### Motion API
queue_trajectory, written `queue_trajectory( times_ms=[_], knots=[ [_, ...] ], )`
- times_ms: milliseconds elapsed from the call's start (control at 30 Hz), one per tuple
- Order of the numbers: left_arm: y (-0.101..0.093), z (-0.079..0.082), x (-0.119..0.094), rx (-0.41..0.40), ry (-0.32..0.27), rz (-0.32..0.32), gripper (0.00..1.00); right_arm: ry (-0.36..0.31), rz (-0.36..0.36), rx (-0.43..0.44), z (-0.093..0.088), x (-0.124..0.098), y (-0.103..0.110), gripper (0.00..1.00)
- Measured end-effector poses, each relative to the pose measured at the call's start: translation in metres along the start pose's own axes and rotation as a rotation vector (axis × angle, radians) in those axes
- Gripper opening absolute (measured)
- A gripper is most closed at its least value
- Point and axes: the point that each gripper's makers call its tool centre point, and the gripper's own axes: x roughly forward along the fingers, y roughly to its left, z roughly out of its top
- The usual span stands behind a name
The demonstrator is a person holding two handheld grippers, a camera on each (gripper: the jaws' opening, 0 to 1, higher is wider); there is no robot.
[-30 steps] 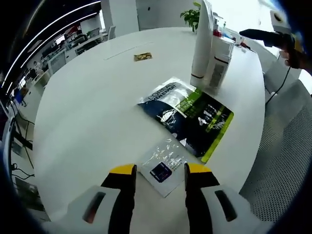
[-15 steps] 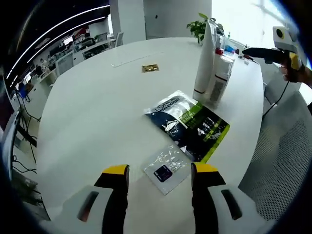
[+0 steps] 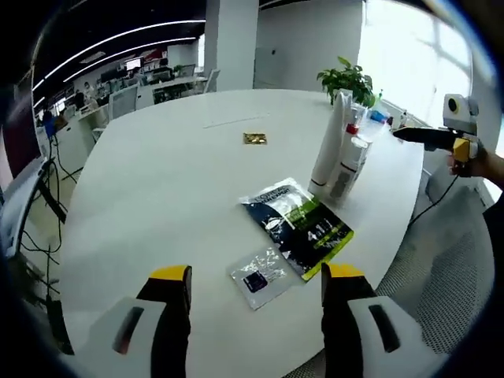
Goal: Arrange the skincare products in the storage area until every visible bottle or jar stands upright without overlapping.
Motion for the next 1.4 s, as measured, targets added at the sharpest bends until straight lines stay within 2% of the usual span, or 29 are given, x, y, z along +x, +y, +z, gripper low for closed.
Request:
queue_trajectory(
  times_ms=[200,300,467,833,1033,1100,1267,1400],
  knots=[
    [-0.004,0.004,-0.010,-0.025,-0.034,-0.012,0.68,-0.008,-0.026,0.007,-0.003,-0.009,-0.002,0.99],
    [-0.009,0.005,-0.016,-0.026,-0.028,-0.031,0.73,-0.010,-0.042,0.012,-0.006,-0.014,-0.005,0.99],
    [-0.015,0.007,-0.025,-0.023,-0.045,-0.048,0.75,-0.011,-0.066,0.018,-0.009,-0.020,-0.007,0.99],
    [-0.028,0.012,-0.048,-0.041,-0.093,-0.053,0.86,-0.011,-0.102,0.033,-0.016,-0.030,-0.009,0.99],
    [-0.035,0.007,-0.055,-0.063,-0.101,-0.060,0.93,-0.010,-0.118,0.037,-0.021,-0.031,-0.010,0.99],
    [-0.038,0.005,-0.055,-0.053,-0.100,-0.058,0.99,-0.018,-0.129,0.049,-0.021,-0.032,-0.013,0.99],
    [-0.038,-0.007,-0.053,-0.061,-0.081,-0.045,0.99,-0.022,-0.145,0.052,-0.022,-0.032,-0.015,0.99],
    [-0.037,-0.003,-0.054,-0.063,-0.091,-0.042,0.99,-0.002,-0.149,0.027,-0.026,-0.029,-0.012,0.99]
  ],
)
